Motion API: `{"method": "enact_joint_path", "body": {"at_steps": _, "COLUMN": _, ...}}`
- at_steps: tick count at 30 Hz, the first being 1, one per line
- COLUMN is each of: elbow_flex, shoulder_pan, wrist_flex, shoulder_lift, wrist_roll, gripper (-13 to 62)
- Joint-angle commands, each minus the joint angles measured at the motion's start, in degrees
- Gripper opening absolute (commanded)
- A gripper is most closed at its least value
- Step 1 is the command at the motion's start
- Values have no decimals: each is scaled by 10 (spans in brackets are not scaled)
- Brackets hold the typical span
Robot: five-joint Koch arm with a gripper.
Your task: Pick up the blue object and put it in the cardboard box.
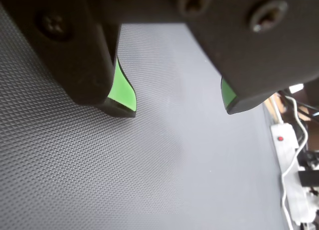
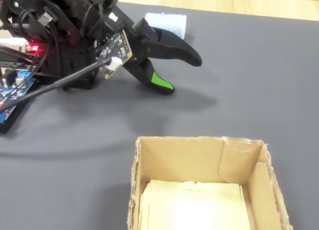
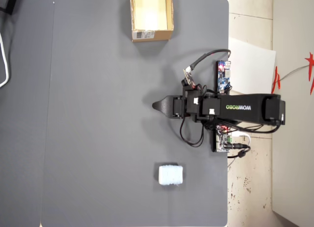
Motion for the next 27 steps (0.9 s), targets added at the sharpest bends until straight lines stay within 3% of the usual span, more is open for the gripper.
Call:
{"method": "enact_joint_path", "body": {"at_steps": 1, "elbow_flex": 21, "shoulder_pan": 4, "wrist_flex": 26, "shoulder_lift": 49, "wrist_roll": -7, "gripper": 340}}
{"method": "enact_joint_path", "body": {"at_steps": 27, "elbow_flex": 19, "shoulder_pan": -4, "wrist_flex": 25, "shoulder_lift": 49, "wrist_roll": 5, "gripper": 338}}
